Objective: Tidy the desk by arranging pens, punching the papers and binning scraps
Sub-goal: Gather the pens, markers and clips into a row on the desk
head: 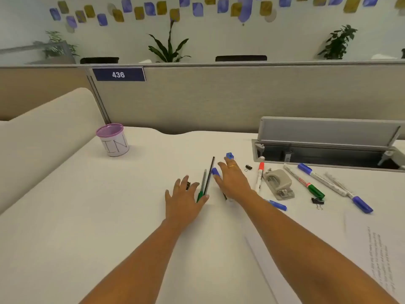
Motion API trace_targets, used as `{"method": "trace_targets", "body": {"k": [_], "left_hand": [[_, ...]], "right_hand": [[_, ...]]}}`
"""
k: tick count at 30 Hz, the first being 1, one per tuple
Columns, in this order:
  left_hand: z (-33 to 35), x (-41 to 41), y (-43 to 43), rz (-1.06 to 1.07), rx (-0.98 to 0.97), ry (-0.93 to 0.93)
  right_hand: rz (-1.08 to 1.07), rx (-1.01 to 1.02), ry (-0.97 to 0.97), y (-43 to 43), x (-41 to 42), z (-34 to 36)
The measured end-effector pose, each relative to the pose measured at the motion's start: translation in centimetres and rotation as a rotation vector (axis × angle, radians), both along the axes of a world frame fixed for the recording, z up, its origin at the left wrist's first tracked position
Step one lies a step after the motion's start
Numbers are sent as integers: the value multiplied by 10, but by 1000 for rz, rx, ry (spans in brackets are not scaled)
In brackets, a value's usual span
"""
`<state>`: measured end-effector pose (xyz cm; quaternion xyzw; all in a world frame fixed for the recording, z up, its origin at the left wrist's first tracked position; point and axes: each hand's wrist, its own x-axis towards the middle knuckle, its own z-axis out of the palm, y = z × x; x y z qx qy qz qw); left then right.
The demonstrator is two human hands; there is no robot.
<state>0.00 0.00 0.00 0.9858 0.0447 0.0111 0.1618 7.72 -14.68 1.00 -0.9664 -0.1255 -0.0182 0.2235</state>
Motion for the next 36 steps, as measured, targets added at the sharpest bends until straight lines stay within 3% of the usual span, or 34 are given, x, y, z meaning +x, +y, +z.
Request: {"method": "trace_targets", "body": {"k": [7,12,24,36], "left_hand": [[-20,40,10,-118,39,-27],[-28,46,14,-185,62,-44],[-28,-4,34,-174,14,-70],[-23,-91,149,-65,39,-37]], "right_hand": [[-68,-53,28,11,57,-6],[-108,-95,228,16,67,-21],[-104,40,131,72,-20,-33],[19,186,98,207,-103,-34]]}}
